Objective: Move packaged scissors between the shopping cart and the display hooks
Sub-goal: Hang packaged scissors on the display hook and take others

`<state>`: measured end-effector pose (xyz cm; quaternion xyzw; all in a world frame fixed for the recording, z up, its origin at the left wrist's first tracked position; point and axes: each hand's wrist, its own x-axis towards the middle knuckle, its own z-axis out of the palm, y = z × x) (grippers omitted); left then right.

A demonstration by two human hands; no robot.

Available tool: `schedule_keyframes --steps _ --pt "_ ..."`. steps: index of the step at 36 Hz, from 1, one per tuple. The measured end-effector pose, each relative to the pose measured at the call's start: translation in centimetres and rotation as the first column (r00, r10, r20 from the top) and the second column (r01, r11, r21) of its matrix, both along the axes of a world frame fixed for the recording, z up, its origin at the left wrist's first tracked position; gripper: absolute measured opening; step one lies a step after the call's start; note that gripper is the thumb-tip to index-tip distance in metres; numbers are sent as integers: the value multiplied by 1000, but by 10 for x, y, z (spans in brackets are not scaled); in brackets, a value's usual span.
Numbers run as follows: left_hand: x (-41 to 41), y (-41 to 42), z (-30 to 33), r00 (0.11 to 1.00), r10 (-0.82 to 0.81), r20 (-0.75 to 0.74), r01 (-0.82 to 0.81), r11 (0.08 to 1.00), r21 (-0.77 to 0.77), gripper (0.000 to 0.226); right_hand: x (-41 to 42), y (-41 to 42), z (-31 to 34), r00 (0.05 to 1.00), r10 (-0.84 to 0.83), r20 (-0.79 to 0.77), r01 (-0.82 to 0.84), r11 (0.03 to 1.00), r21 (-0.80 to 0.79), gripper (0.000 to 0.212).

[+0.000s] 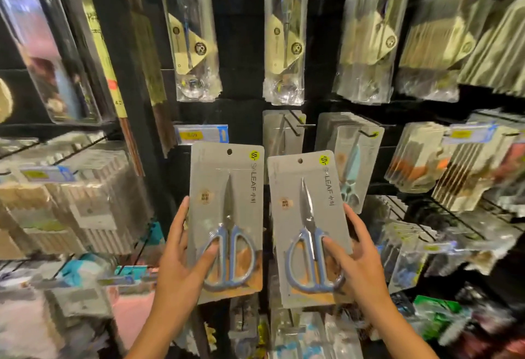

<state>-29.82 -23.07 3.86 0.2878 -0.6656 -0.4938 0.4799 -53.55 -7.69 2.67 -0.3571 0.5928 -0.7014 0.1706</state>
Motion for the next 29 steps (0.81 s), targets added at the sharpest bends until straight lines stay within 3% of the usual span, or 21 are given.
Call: schedule_keyframes --steps 8,29 --pt "-12 -17 10 998 -56 10 56 997 -54 84 -14 -15 4 1000 -24 -4 24 999 -25 65" --pt "-45 -14 26 996 69 50 -60 987 -148 83 -70 -52 3 996 80 -29 -83 991 -107 71"
